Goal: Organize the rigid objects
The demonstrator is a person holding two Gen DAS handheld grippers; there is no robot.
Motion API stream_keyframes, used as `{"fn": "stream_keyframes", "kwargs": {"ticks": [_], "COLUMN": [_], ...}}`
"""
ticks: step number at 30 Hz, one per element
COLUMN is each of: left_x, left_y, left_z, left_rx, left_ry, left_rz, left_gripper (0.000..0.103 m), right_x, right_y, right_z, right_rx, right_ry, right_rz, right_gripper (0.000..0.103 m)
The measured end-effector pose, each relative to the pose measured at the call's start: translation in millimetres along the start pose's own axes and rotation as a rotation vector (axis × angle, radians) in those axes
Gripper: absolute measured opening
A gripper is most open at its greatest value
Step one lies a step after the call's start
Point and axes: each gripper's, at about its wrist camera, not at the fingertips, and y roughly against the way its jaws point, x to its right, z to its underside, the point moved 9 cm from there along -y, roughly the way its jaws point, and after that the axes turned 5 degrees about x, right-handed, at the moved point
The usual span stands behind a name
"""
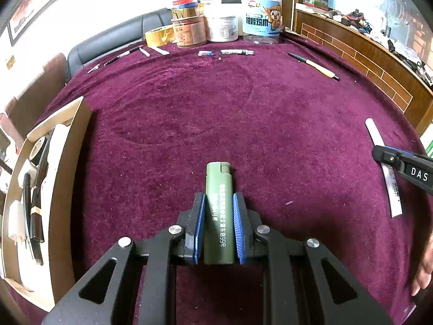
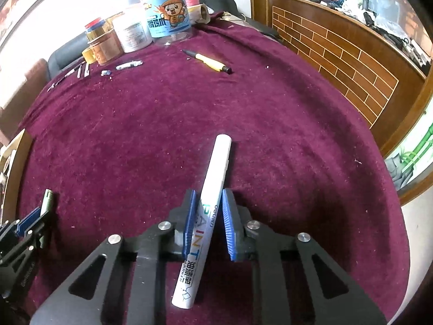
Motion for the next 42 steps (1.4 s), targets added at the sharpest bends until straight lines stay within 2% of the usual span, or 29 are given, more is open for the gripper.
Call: {"fn": "stream_keyframes", "kwargs": {"ticks": [3, 5, 7, 8, 15, 21, 22, 24, 28, 29, 30, 31, 32, 33, 35, 39, 41, 42], "left_x": [-0.2, -0.4, -0.8, -0.9, -1.5, -1.9, -2.1, -2.0, -3.7, -2.9, -1.1, 2.3, 5.7, 7.4, 10.4, 11.1, 9.5, 9.6], "left_y": [0.4, 0.6, 0.2, 0.1, -0.3, -0.9, -0.7, -0.8, -1.5, -1.3, -1.0, -0.3, 0.5, 0.9, 0.6, 2.2, 3.2, 3.3], "left_z": [0.3, 0.4, 0.6, 0.6, 0.6, 0.4, 0.7, 0.4, 0.0, 0.2, 0.3, 0.1, 0.4, 0.8, 0.4, -0.3, -1.0, -1.4], "left_rx": [0.0, 0.0, -0.001, -0.002, -0.004, -0.002, 0.001, 0.006, 0.022, 0.027, 0.031, 0.036, 0.045, 0.05, 0.047, 0.058, 0.063, 0.063], "left_ry": [0.003, 0.005, 0.008, 0.011, 0.018, 0.025, 0.025, 0.026, 0.036, 0.043, 0.049, 0.052, 0.048, 0.037, 0.022, 0.046, 0.065, 0.068], "left_rz": [0.003, 0.005, 0.01, 0.013, 0.026, 0.035, 0.035, 0.036, 0.056, 0.076, 0.103, 0.136, 0.155, 0.15, 0.144, 0.195, 0.225, 0.232], "left_gripper": [0.016, 0.016, 0.016, 0.016, 0.016, 0.016, 0.016, 0.017, 0.021, 0.028, 0.034, 0.045, 0.051, 0.051, 0.055, 0.063, 0.063, 0.063], "right_x": [-1.6, -3.7, -11.4, -15.8, -21.1, -9.5, -7.5, -6.5, -4.2, -2.6, -2.0, -2.5, -3.6, -4.1, -2.7, -1.3, -4.0, -4.4], "right_y": [-1.9, -2.4, -2.1, -2.5, -6.3, -3.2, -3.0, -2.4, -1.9, -2.1, -1.9, -1.5, -0.5, 0.6, 5.0, 29.0, 27.0, 19.4], "right_z": [-1.5, -1.8, -0.9, -0.1, 1.2, 0.1, -0.2, 0.3, 0.3, -0.3, -0.9, -1.4, -1.6, -1.6, -2.2, -9.0, -7.2, -3.4], "right_rx": [-0.001, 0.0, -0.001, -0.008, -0.033, -0.023, -0.022, -0.02, -0.012, -0.01, -0.01, -0.014, -0.018, -0.023, -0.014, 0.109, 0.075, 0.02], "right_ry": [0.018, 0.027, 0.036, 0.051, 0.088, 0.086, 0.082, 0.089, 0.065, 0.045, 0.025, 0.001, -0.019, -0.04, -0.051, -0.054, -0.098, -0.095], "right_rz": [0.009, -0.003, -0.056, -0.065, 0.012, 0.043, 0.04, 0.03, -0.004, -0.022, -0.049, -0.096, -0.139, -0.177, -0.18, -0.201, -0.259, -0.247], "right_gripper": [0.018, 0.024, 0.049, 0.052, 0.051, 0.021, 0.017, 0.017, 0.017, 0.018, 0.022, 0.033, 0.039, 0.047, 0.047, 0.048, 0.05, 0.05]}}
